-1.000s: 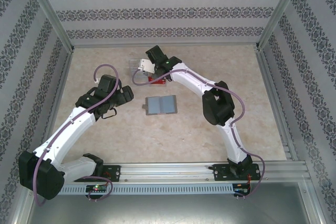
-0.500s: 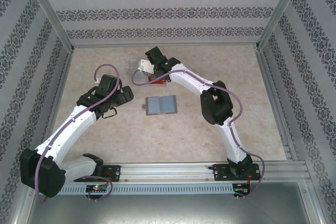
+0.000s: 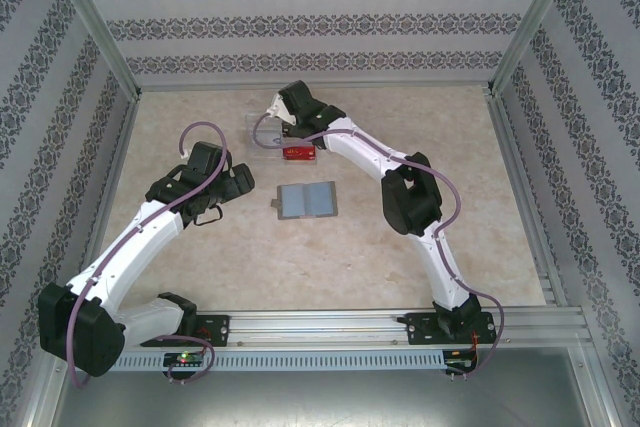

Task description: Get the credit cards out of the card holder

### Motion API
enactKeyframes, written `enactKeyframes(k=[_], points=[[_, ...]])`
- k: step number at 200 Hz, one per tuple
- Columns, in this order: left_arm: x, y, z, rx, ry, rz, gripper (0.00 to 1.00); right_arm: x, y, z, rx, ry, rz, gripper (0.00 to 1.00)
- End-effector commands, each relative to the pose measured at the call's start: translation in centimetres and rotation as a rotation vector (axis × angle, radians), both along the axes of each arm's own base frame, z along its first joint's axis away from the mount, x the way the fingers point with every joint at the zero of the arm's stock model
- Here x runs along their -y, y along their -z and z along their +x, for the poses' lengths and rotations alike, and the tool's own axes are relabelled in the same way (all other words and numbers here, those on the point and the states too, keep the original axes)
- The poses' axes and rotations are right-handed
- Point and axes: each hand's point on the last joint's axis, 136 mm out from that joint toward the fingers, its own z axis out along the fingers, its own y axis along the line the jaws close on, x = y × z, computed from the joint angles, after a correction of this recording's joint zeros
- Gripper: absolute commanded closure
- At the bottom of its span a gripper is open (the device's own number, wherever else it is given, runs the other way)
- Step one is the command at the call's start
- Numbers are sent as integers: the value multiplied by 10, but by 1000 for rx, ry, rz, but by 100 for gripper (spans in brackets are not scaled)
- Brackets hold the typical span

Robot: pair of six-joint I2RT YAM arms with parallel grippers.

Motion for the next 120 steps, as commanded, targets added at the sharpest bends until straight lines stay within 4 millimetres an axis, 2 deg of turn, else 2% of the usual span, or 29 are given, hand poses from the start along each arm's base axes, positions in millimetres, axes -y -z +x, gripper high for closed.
enactKeyframes(k=[1,33,51,78,101,120], points=[[-3,2,-1,-11,-11,-11,0,10,-25,5,38,88,77,76],[-3,2,-1,-11,-9,-11,0,17,-39,-15,-20,145,205,78],[0,1,0,-9,-2,-22,0,23,-45,-36,-69,184,291,79],[7,0,3,-9,19,-53,1,32,-53,-74,-204,258,511,80],[18,3,5,-16,39,-103,4,36,-45,-110,-349,304,688,89],[30,10,7,-23,56,-156,9,38,-27,-141,-480,342,760,92]])
